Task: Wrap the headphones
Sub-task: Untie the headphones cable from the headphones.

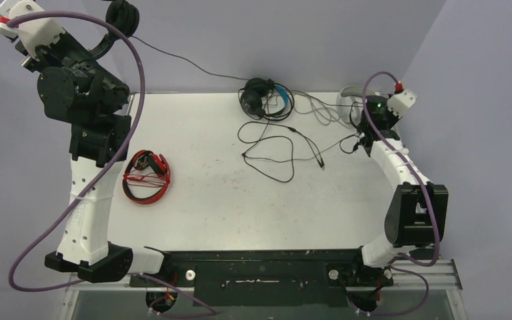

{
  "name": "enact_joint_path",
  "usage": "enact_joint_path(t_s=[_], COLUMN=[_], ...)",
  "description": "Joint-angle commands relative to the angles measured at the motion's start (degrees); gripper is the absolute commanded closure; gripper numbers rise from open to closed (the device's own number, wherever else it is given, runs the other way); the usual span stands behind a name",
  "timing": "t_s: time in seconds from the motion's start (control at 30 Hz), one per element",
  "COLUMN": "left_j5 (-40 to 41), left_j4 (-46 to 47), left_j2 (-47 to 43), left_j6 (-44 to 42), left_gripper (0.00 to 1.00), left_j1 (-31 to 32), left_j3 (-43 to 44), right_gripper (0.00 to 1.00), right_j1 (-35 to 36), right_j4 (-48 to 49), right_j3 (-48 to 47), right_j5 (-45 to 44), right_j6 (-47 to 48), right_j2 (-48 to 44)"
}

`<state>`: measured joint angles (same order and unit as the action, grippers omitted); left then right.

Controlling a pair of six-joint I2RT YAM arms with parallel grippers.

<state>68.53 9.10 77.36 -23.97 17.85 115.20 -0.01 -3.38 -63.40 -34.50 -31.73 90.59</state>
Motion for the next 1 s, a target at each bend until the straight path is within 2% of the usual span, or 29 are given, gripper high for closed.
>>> enact_joint_path(t_s=[0.0,0.13,0.17,0.2,0.23,0.27,0.3,0.33,0.37,0.5,0.57,0.67,0.83,0.9,0.97], left_j5=[-2.2,-2.7,-3.0,-3.3,-3.7,-4.2,-4.9,-5.7,-6.9,-14.3,-17.8,-23.3,-31.3,-34.6,-37.9], left_j4=[-0.6,-1.6,-2.1,-2.8,-3.7,-4.6,-5.8,-7.0,-8.4,-17.7,-21.8,-26.9,-32.7,-34.6,-36.1], left_j2=[-1.1,-1.0,-1.0,-1.1,-1.1,-1.0,-1.1,-1.2,-1.2,-0.9,-0.4,0.2,0.9,0.9,0.5], left_j6=[5.0,5.8,6.2,6.9,7.7,8.8,10.1,11.5,13.3,23.0,27.3,31.2,36.7,38.6,40.6], left_gripper=[1.0,1.0,1.0,1.0,1.0,1.0,1.0,1.0,1.0,1.0,1.0,1.0,1.0,1.0,1.0], left_j1=[-0.3,-0.2,-0.2,-0.2,-0.2,-0.2,-0.2,-0.2,-0.2,-0.2,-0.1,-0.1,-0.1,-0.1,-0.1], left_j3=[0.6,0.7,0.7,0.7,0.7,0.7,0.6,0.4,0.4,1.0,1.6,2.1,3.1,3.1,2.4], right_gripper=[1.0,1.0,1.0,0.95,0.86,0.66,0.33,0.13,0.02,0.0,0.0,0.0,0.0,0.0,0.0], right_j1=[1.9,6.3,6.6,6.7,6.5,6.5,7.2,8.6,10.7,21.8,23.5,24.3,26.0,27.7,29.8], right_j4=[4.7,21.1,21.7,17.9,11.1,4.1,-3.6,-8.3,-8.9,-3.7,-4.0,-10.4,-27.2,-25.0,-15.6], right_j3=[-11.0,-12.4,-12.5,-13.2,-14.0,-14.2,-13.8,-12.5,-9.6,3.1,6.2,4.4,-4.5,-4.2,-1.0], right_j5=[-17.8,-28.7,-28.9,-28.0,-26.4,-25.0,-22.6,-19.6,-16.2,-0.9,15.0,31.9,45.1,51.6,56.5], right_j6=[15.0,35.1,36.6,34.4,29.9,24.8,19.6,16.6,16.9,25.7,27.6,26.0,28.0,31.1,32.6], right_j2=[-7.8,-9.4,-9.6,-9.6,-9.5,-9.4,-9.7,-10.3,-11.7,-20.6,-25.4,-25.9,-18.8,-20.0,-22.3])
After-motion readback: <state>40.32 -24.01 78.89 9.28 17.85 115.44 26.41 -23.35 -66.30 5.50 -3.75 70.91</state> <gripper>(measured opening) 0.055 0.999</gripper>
